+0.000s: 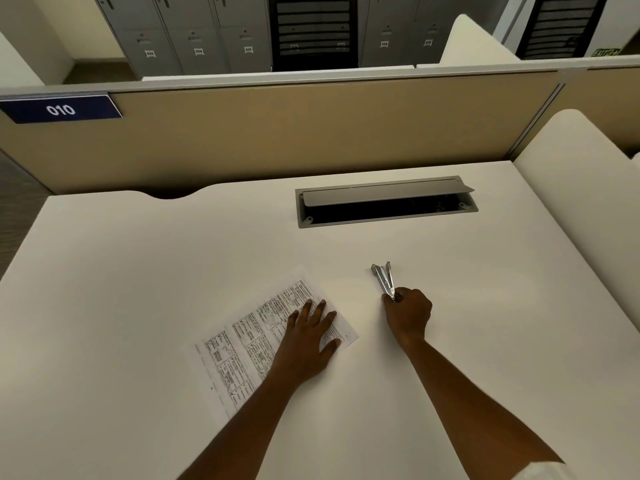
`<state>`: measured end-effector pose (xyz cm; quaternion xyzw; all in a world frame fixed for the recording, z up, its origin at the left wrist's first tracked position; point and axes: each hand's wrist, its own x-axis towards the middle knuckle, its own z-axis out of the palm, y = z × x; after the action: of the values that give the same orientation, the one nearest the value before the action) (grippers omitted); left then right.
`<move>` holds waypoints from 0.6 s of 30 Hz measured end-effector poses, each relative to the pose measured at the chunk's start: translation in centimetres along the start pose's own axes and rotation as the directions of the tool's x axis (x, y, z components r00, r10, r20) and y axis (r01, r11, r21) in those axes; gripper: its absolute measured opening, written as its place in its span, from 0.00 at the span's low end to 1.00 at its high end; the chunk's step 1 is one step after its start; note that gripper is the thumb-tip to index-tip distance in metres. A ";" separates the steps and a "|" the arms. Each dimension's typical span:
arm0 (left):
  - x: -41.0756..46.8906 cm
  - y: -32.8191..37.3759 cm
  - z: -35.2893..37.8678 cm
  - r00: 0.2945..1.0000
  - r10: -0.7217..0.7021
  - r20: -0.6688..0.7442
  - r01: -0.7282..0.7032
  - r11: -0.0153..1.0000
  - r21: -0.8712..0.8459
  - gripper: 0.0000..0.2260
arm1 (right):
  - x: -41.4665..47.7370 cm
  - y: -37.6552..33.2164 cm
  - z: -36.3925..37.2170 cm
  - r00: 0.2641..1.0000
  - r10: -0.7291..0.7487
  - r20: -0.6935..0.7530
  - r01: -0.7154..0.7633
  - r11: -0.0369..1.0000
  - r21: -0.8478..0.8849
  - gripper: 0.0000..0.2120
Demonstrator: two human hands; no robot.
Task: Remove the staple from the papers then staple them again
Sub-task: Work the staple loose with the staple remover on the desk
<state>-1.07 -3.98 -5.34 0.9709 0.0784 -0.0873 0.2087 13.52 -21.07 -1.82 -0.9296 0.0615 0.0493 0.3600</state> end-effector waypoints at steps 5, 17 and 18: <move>-0.2 0.7 -0.4 0.993 0.038 -0.113 -0.045 0.997 -0.059 0.30 | -0.7 0.8 -0.2 0.997 -0.080 -0.016 0.081 0.996 0.033 0.10; 2.1 4.9 -5.5 0.879 0.316 -0.357 -0.343 0.939 -0.014 0.29 | -4.4 -0.5 -3.4 0.935 -0.352 0.046 0.321 0.894 0.313 0.08; 2.2 5.0 -6.0 0.873 0.336 -0.353 -0.357 0.934 0.007 0.28 | -4.7 -0.8 -4.0 0.921 -0.385 0.060 0.346 0.879 0.329 0.08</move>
<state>2.79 -5.76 1.55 0.9626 -0.0586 0.1274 0.2320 9.19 -22.80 2.28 -0.8507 -0.1305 0.0273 0.5084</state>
